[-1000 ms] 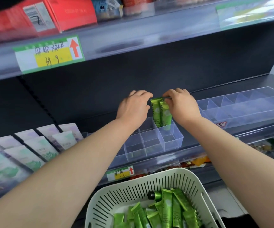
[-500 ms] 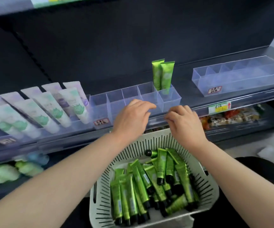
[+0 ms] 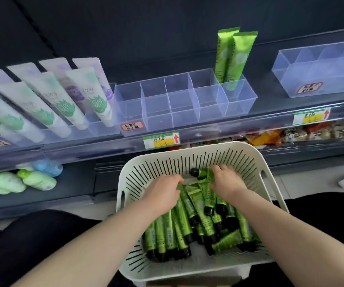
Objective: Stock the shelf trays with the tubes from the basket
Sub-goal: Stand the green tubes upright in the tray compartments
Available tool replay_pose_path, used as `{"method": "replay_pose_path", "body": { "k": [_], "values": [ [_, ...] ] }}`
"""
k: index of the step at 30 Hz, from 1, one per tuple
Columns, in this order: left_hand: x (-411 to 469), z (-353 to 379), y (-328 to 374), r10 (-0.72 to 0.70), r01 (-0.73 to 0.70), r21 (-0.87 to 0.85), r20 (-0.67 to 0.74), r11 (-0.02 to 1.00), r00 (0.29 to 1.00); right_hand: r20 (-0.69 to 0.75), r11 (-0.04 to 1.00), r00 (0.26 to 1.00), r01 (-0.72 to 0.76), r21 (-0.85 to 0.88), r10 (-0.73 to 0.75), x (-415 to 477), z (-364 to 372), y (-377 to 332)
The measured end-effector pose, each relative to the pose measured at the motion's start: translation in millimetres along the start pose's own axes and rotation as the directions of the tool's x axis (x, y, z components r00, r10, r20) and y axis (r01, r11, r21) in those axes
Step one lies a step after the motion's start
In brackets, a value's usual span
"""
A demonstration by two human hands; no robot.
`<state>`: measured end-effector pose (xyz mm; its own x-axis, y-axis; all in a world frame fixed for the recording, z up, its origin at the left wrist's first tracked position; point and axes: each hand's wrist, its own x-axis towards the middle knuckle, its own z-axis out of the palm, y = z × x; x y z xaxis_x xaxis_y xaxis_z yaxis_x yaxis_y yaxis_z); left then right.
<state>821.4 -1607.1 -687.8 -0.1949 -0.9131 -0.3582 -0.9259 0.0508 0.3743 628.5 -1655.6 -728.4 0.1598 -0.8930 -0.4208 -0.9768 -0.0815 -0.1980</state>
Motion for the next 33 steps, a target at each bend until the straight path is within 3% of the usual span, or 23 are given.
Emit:
{"method": "replay_pose_path", "body": {
  "k": [7,12,17,23,29,33],
  "values": [
    [11.9,16.5,-14.0,-0.059,0.059,0.013,0.048,0.998,0.997,0.272,0.994,0.962,0.030,-0.106,0.000,1.0,5.6,-4.7],
    [19.5,25.5,-19.7,-0.132,0.120,0.087,0.159,0.989,0.978,0.184,0.985,0.983,0.044,-0.167,-0.012,-7.1,7.4,-9.7],
    [31.2,30.8,-20.7,-0.100,0.073,0.116,0.253,0.991,0.962,0.190,0.986,0.977,0.121,-0.118,-0.097,-14.7,10.6,-9.3],
    [40.5,37.2,-29.2,-0.157,0.123,0.172,0.201,0.977,0.967,0.259,0.969,0.961,0.155,-0.194,-0.102,-11.8,8.7,-14.1],
    [29.8,19.5,-26.8,-0.024,0.029,-0.010,0.308,1.000,0.951,0.180,0.989,0.981,0.041,0.141,-0.066,-20.0,-7.4,-3.4],
    [10.7,9.8,-13.7,-0.036,0.070,-0.165,0.200,0.984,0.979,0.127,0.975,0.988,0.057,0.214,-0.085,-35.9,-24.6,-3.6]
  ]
}}
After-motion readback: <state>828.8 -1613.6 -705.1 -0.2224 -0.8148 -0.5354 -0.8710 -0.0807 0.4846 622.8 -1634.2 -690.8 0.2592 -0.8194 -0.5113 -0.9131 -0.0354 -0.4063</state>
